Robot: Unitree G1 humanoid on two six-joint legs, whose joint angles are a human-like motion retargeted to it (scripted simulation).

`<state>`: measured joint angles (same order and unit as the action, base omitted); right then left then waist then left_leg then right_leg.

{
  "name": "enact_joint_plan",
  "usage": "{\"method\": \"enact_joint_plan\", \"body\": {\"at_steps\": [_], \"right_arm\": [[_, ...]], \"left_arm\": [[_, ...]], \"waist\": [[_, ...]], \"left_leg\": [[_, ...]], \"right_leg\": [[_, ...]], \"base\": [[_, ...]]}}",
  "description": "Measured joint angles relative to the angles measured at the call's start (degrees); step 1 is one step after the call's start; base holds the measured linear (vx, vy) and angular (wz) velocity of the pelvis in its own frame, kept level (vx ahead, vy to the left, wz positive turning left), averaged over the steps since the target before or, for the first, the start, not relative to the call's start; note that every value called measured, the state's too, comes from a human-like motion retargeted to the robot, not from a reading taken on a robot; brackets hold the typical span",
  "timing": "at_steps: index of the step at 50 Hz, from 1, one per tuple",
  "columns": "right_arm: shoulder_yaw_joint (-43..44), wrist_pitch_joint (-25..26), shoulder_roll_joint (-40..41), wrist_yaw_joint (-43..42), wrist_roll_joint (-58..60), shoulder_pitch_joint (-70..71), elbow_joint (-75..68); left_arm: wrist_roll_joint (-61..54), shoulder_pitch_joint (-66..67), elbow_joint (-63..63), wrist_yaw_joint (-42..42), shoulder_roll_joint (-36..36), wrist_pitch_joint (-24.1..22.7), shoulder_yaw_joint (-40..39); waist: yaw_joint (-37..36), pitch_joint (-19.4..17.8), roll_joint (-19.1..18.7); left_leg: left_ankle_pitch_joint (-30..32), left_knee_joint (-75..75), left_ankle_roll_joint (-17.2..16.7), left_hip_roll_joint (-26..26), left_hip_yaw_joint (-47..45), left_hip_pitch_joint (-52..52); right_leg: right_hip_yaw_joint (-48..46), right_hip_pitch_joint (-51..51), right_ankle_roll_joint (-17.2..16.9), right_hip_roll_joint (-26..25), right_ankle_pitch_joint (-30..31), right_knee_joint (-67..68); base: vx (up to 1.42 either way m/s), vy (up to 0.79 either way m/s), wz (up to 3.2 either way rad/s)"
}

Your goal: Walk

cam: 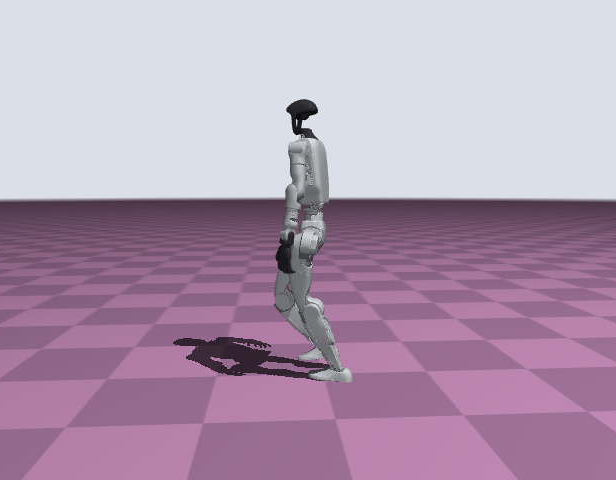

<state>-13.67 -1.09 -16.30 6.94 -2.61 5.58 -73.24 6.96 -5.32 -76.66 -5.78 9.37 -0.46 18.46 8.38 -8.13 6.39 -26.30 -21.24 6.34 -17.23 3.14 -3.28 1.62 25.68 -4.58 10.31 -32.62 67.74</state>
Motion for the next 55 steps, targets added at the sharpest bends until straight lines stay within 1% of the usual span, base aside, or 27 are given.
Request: {"method": "enact_joint_plan", "body": {"at_steps": [2, 3, 5, 7, 8, 10, 12, 15, 19, 23, 25, 26, 27, 30, 31, 33, 34, 35, 37, 38, 40, 41, 45, 48, 51, 53, 55], "right_arm": [[0.24, 0.12, 0.13, 0.07, -0.33, -0.07, -0.33], [0.34, 0.14, 0.50, 0.00, -0.42, -0.60, -0.42], [0.53, 0.30, 1.66, 0.18, -0.58, -0.41, -0.42], [0.68, 0.28, 3.06, 0.19, -0.65, -0.78, -0.10], [0.86, 0.37, 3.43, 0.19, -0.69, -0.58, -0.04], [1.09, 0.35, 3.84, -0.02, -0.81, -1.25, -0.03], [1.48, 0.42, 3.96, -0.21, -0.93, -1.30, 0.00], [1.87, 0.43, 4.22, -0.74, -0.96, -2.24, 0.13], [2.50, 0.71, 4.25, -1.37, -1.08, -2.93, 0.19], [2.57, 0.92, 4.01, -2.15, -1.18, -3.45, 0.06], [2.27, 0.97, 3.81, -2.51, -1.14, -3.61, 0.05], [2.09, 1.03, 3.50, -2.60, -1.20, -3.38, 0.10], [1.86, 1.07, 3.22, -2.67, -1.23, -3.22, 0.21], [0.99, 1.09, 2.52, -2.83, -1.18, -2.99, 1.05], [0.74, 1.07, 2.20, -2.81, -1.01, -2.79, 1.45], [0.26, 1.03, 1.51, -2.75, -0.50, -2.16, 2.22], [-0.10, 0.94, 1.23, -2.83, -0.15, -2.07, 2.63], [-0.52, 0.81, 0.99, -2.97, 0.22, -2.13, 3.05], [-0.84, 0.86, 0.18, -2.52, 0.97, -0.53, 3.87], [-1.37, 0.70, 0.04, -2.63, 1.35, -0.52, 4.32], [-1.84, 0.66, -0.63, -2.10, 1.99, 1.22, 5.24], [-2.15, 0.56, -0.78, -1.93, 2.22, 1.72, 5.77], [-3.21, 0.06, -0.88, -1.64, 2.63, 3.49, 7.96], [-3.86, -0.42, -0.58, -1.75, 2.51, 4.35, 9.50], [-4.15, -0.70, -0.08, -1.92, 2.31, 5.00, 10.70], [-4.22, -0.87, 0.41, -2.00, 2.33, 4.97, 11.25], [-4.01, -0.83, 0.61, -1.67, 2.30, 5.35, 11.64]], "left_arm": [[-0.30, -0.79, -0.41, 0.10, 0.25, 0.10, -0.50], [-0.37, -0.53, -0.42, 0.24, 0.09, 0.07, -0.53], [-0.73, -0.89, -0.41, 0.32, 0.15, -0.04, -0.96], [-0.85, -0.42, -0.16, 0.54, -0.18, -0.36, -0.95], [-0.91, -0.67, -0.01, 0.51, 0.06, -0.56, -1.11], [-0.97, -0.36, 0.36, 0.66, -0.06, -0.93, -1.06], [-1.04, -0.85, 0.79, 0.55, 0.31, -1.30, -1.11], [-1.00, -0.80, 1.42, 0.80, 0.44, -1.74, -0.98], [-1.48, -1.21, 2.11, 1.10, 0.79, -1.94, -1.13], [-2.46, -1.27, 2.52, 1.47, 0.72, -1.88, -1.42], [-3.08, -1.24, 2.61, 1.68, 0.63, -1.83, -1.43], [-3.43, -1.56, 2.64, 1.60, 0.58, -1.78, -1.45], [-3.72, -1.81, 2.74, 1.56, 0.54, -1.76, -1.43], [-3.81, -2.43, 3.80, 1.55, 0.59, -1.90, -1.05], [-3.68, -2.84, 4.48, 1.59, 0.77, -1.97, -0.85], [-3.40, -3.90, 6.00, 1.67, 1.25, -2.10, -0.50], [-3.25, -4.19, 6.78, 1.89, 1.37, -2.28, -0.31], [-3.10, -4.32, 7.54, 2.20, 1.42, -2.51, -0.12], [-3.13, -6.05, 9.21, 2.21, 2.38, -2.52, -0.25], [-3.05, -5.97, 9.85, 2.59, 2.36, -2.74, -0.26], [-3.20, -7.26, 11.12, 2.82, 3.23, -2.67, -0.72], [-3.26, -7.35, 11.46, 3.05, 3.40, -2.70, -0.95], [-3.75, -6.94, 11.69, 3.76, 3.75, -2.65, -2.02], [-3.92, -5.99, 10.19, 4.07, 3.50, -2.37, -2.74], [-3.66, -4.68, 7.82, 3.78, 3.14, -1.86, -3.41], [-3.29, -3.18, 6.32, 3.45, 2.72, -1.46, -3.63], [-2.59, -2.31, 4.33, 2.63, 2.59, -1.18, -4.18]], "waist": [[0.50, 0.12, -1.18], [0.77, -0.16, -0.69], [1.10, -0.23, -2.24], [1.33, -0.63, -1.88], [1.33, -0.58, -2.94], [1.32, -0.93, -2.52], [1.02, -0.71, -4.22], [0.70, -0.82, -3.67], [0.52, -0.32, -4.51], [0.31, 0.04, -6.34], [-0.01, 0.20, -7.89], [-0.01, 0.08, -9.54], [-0.09, 0.01, -11.00], [-0.93, 0.16, -14.24], [-1.34, 0.21, -14.89], [-2.30, 0.26, -15.71], [-2.96, 0.26, -16.00], [-3.69, 0.26, -16.30], [-4.87, -0.11, -15.51], [-5.75, -0.21, -15.80], [-6.85, -0.84, -14.32], [-7.48, -1.14, -13.96], [-9.33, -2.25, -12.19], [-10.03, -2.57, -10.55], [-10.19, -2.33, -8.50], [-10.21, -2.29, -8.19], [-10.09, -1.14, -6.08]], "left_leg": [[0.49, 3.19, -0.28, 1.56, 0.52, -1.66], [-0.10, 2.33, -0.19, 1.23, 0.45, -1.96], [-0.15, 4.80, -0.50, 3.44, 0.86, -3.64], [-1.28, 3.71, -0.42, 3.50, 0.78, -4.45], [-1.40, 4.98, -0.59, 5.06, 0.97, -5.23], [-2.60, 3.73, -0.56, 5.16, 0.84, -5.98], [-3.32, 4.65, -0.92, 7.58, 1.05, -6.85], [-5.52, 1.23, -1.13, 7.52, 1.07, -7.36], [-7.65, -4.04, -2.02, 9.41, 1.18, -8.01], [-7.85, -12.82, -3.96, 11.90, 2.38, -8.11], [-6.86, -18.96, -5.83, 12.97, 4.03, -7.24], [-5.91, -22.93, -7.18, 14.79, 4.48, -6.32], [-4.56, -27.05, -8.53, 16.44, 4.77, -5.26], [2.49, -40.59, -12.38, 20.48, 4.49, -0.41], [4.26, -44.74, -12.70, 21.76, 4.01, 1.63], [5.95, -52.07, -12.27, 24.11, 2.86, 5.87], [5.23, -55.14, -11.51, 25.27, 2.24, 7.82], [3.95, -58.04, -10.63, 26.45, 1.61, 9.68], [1.32, -60.52, -8.37, 26.98, 0.81, 14.24], [-0.84, -61.59, -7.61, 27.83, 0.55, 16.04], [-3.22, -60.36, -5.84, 26.89, -0.22, 19.91], [-4.26, -58.98, -5.50, 26.63, -0.48, 21.45], [-6.33, -49.93, -5.27, 24.47, -1.40, 26.62], [-5.18, -39.51, -6.37, 21.57, -1.70, 29.20], [-2.14, -26.87, -7.70, 17.61, -1.35, 30.31], [-1.45, -22.05, -8.48, 16.12, -0.47, 31.65], [2.51, -10.33, -8.58, 13.31, -0.67, 29.61]], "right_leg": [[-1.02, 2.78, 0.09, -1.25, 1.29, -2.05], [-0.95, 3.70, -0.20, -0.84, 1.46, -2.63], [-2.45, 5.50, -0.39, -2.57, 3.21, -6.96], [-2.53, 6.96, -1.26, -2.54, 4.32, -10.14], [-3.52, 7.34, -1.52, -3.87, 5.71, -13.66], [-3.39, 8.60, -2.56, -4.16, 6.88, -17.03], [-4.81, 8.37, -3.23, -6.50, 9.64, -24.34], [-4.48, 9.34, -4.31, -6.94, 11.19, -26.77], [-5.04, 8.47, -4.36, -8.67, 15.07, -27.36], [-5.39, 6.29, -2.85, -11.89, 17.35, -24.88], [-5.71, 4.63, -1.34, -14.41, 16.87, -24.17], [-6.47, 2.89, -0.40, -16.33, 17.10, -25.74], [-7.08, 1.36, 0.51, -18.08, 17.12, -26.95], [-8.00, -2.17, 3.08, -22.18, 15.84, -29.14], [-8.09, -3.47, 3.77, -23.08, 15.19, -30.00], [-8.01, -6.29, 4.75, -24.47, 14.01, -32.05], [-7.97, -7.42, 5.06, -25.02, 13.00, -32.09], [-7.96, -8.38, 5.33, -25.56, 11.76, -31.59], [-7.03, -12.49, 5.30, -25.43, 11.42, -35.71], [-6.86, -13.44, 5.45, -25.96, 10.21, -35.08], [-5.57, -17.82, 5.22, -24.99, 9.70, -39.11], [-5.00, -19.49, 5.26, -24.84, 8.97, -39.90], [-2.66, -25.88, 5.51, -23.55, 5.92, -42.37], [-1.39, -29.58, 5.64, -21.62, 3.55, -43.10], [-0.79, -32.34, 5.33, -19.19, 1.64, -43.63], [-0.76, -33.40, 5.19, -18.90, 0.04, -42.13], [-0.57, -34.23, 4.58, -16.40, -0.89, -42.60]], "base": [[0.22, 0.02, -0.01], [0.24, 0.02, -0.01], [0.27, 0.02, -0.05], [0.28, 0.01, -0.06], [0.32, 0.00, -0.10], [0.32, -0.02, -0.12], [0.36, -0.03, -0.13], [0.36, -0.05, -0.05], [0.42, -0.08, 0.06], [0.44, -0.11, 0.00], [0.44, -0.12, -0.12], [0.44, -0.12, -0.06], [0.43, -0.12, -0.03], [0.42, -0.11, -0.05], [0.43, -0.11, 0.01], [0.45, -0.12, 0.04], [0.46, -0.12, 0.00], [0.47, -0.12, 0.04], [0.47, -0.12, 0.02], [0.48, -0.11, -0.09], [0.49, -0.10, -0.07], [0.49, -0.09, -0.13], [0.48, -0.07, -0.24], [0.47, -0.02, -0.20], [0.45, 0.02, -0.08], [0.42, 0.05, -0.02], [0.45, 0.05, 0.01]]}}
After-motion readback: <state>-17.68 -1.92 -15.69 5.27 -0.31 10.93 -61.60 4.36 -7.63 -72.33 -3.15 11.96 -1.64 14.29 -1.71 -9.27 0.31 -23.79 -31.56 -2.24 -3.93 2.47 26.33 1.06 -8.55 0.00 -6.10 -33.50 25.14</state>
